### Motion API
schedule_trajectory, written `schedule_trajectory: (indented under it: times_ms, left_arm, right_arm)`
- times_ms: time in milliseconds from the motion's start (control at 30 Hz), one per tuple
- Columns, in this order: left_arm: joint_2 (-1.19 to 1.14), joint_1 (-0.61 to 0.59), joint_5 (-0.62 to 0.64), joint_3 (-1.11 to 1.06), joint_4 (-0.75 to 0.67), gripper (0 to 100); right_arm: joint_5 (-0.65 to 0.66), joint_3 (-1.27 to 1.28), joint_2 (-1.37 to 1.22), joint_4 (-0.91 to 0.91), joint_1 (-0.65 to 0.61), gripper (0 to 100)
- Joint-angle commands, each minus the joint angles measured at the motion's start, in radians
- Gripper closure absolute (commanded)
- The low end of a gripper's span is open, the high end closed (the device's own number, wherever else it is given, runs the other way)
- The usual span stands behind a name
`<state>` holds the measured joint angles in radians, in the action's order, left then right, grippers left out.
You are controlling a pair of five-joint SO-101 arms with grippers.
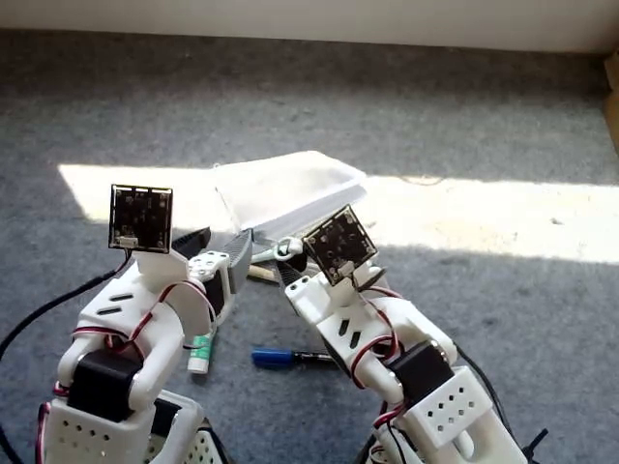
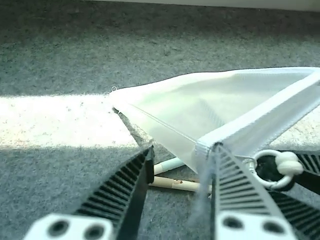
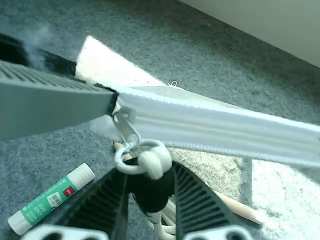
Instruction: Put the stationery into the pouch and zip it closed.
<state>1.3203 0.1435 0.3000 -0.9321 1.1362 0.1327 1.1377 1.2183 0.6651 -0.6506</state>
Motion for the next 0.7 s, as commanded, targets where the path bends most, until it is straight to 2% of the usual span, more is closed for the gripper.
schedule_trajectory:
  times_ms: [0, 233, 333, 467, 667]
  left_arm:
    - [0.001, -0.012, -0.009, 0.004, -0.009, 82]
    - [0.001, 0.025, -0.012, 0.002, 0.002, 83]
    - [0.001, 0.024, -0.077, 0.002, -0.002, 90]
    - [0.001, 0.025, -0.089, 0.002, -0.002, 98]
    - [0.007, 0.018, -0.089, 0.002, -0.002, 99]
  right_arm:
    - [0.008, -0.007, 0.021, -0.024, 0.005, 99.3]
    - [0.008, -0.007, 0.021, -0.024, 0.007, 99.3]
    - [0.008, -0.007, 0.021, -0.024, 0.008, 99.3]
    - [0.008, -0.007, 0.021, -0.024, 0.010, 99.3]
    - [0.008, -0.008, 0.021, -0.024, 0.028, 99.3]
